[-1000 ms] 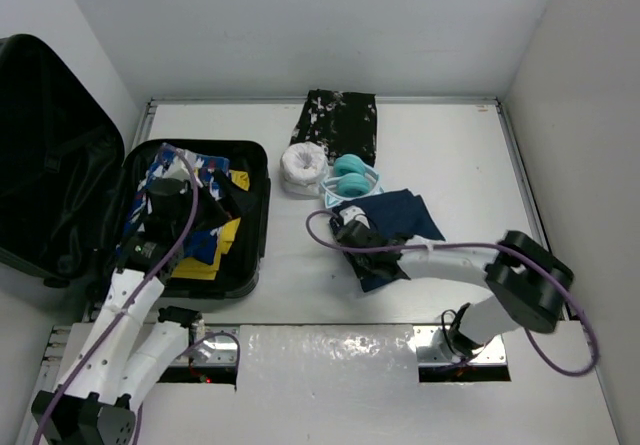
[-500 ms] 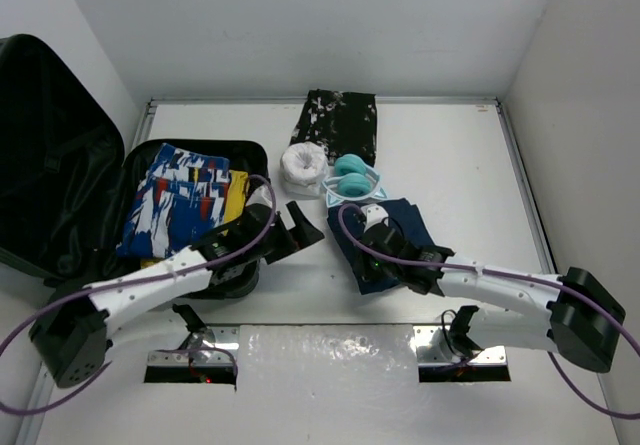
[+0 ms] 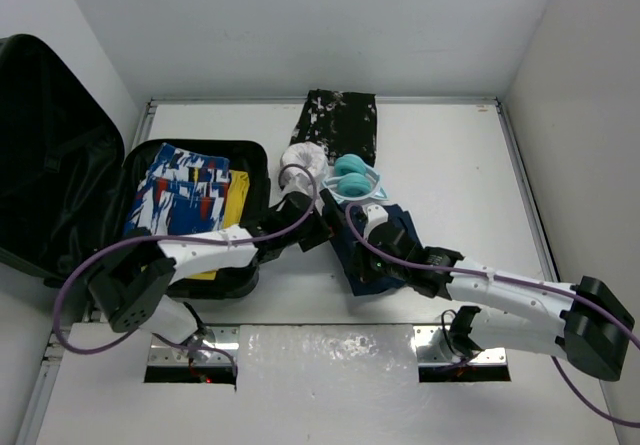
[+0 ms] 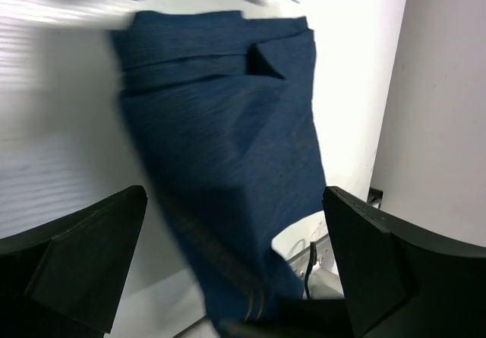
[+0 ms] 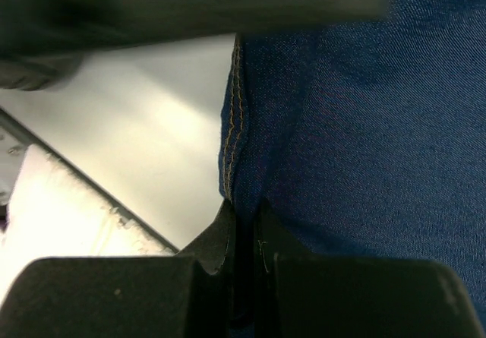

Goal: Pack the luggage

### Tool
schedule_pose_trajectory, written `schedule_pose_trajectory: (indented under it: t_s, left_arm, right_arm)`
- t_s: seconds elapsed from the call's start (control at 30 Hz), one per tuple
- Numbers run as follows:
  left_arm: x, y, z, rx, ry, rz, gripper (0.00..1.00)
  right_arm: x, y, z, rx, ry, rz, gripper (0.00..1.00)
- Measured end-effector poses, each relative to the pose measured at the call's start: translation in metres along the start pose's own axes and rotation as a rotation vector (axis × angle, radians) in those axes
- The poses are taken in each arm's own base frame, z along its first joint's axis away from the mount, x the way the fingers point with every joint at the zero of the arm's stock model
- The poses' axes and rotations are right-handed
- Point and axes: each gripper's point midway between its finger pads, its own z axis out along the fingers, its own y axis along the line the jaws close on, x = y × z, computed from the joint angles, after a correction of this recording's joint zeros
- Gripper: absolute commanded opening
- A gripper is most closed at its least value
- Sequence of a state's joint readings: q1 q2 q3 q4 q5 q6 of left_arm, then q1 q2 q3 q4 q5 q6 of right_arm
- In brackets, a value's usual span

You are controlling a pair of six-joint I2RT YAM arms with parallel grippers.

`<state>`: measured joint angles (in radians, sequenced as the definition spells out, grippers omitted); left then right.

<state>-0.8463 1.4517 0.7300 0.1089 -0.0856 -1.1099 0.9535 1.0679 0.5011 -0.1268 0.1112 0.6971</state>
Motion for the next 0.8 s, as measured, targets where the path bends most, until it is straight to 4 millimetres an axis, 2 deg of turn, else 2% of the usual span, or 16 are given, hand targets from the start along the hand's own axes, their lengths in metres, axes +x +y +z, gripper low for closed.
schedule_pose_trajectory:
  t_s: [0.07, 0.17, 0.23, 0.27, 0.3, 0.33, 0.37, 0.4, 0.43, 0.53, 0.6, 0.7, 0.8]
  left_arm:
    - [0.007, -0.004, 0.01, 0.009, 0.021, 0.006, 0.98]
    - [0.019, 0.001, 0.019, 0.001, 0.053, 0.005, 0.82]
    - [0.025, 0.005, 0.025, -0.005, 0.07, -0.002, 0.55]
    - [0.027, 0.006, 0.026, -0.005, 0.076, -0.004, 0.44]
    - [0.028, 0.006, 0.027, -0.006, 0.08, -0.006, 0.25]
    - [0.029, 0.006, 0.028, -0.005, 0.08, -0.004, 0.11]
    - [0.029, 0.006, 0.028, -0.004, 0.082, 0.002, 0.0]
    - [0.029, 0.006, 0.028, -0.007, 0.08, 0.01, 0.0]
    - [0.029, 0.006, 0.028, -0.015, 0.079, 0.029, 0.0]
    - [0.024, 0.004, 0.026, -0.037, 0.068, 0.08, 0.0]
    - [0.017, -0.002, 0.022, -0.049, 0.054, 0.139, 0.0]
    - [0.003, -0.017, 0.009, -0.05, 0.032, 0.228, 0.0]
    - [-0.008, -0.032, -0.008, -0.029, 0.025, 0.326, 0.0]
  right_arm:
    - [-0.001, 0.003, 0.0, -0.017, -0.001, 0.001, 0.0]
    - [-0.003, 0.007, -0.001, -0.038, -0.009, 0.003, 0.0]
    - [-0.004, 0.01, -0.003, -0.053, -0.018, 0.007, 0.0]
    - [-0.005, 0.011, -0.004, -0.06, -0.024, 0.01, 0.04]
    - [-0.005, 0.011, -0.005, -0.066, -0.028, 0.01, 0.12]
    - [-0.006, 0.012, -0.006, -0.071, -0.033, 0.013, 0.35]
    - [-0.007, 0.014, -0.007, -0.078, -0.037, 0.014, 0.5]
    - [-0.009, 0.017, -0.008, -0.092, -0.044, 0.017, 0.67]
    - [-0.011, 0.019, -0.011, -0.103, -0.053, 0.023, 0.98]
    - [-0.019, 0.023, -0.025, -0.136, -0.099, 0.015, 0.99]
    - [-0.027, 0.023, -0.042, -0.145, -0.149, 0.017, 0.99]
    - [-0.044, 0.017, -0.078, -0.133, -0.249, 0.025, 0.99]
    - [-0.07, 0.004, -0.125, -0.071, -0.364, 0.039, 0.99]
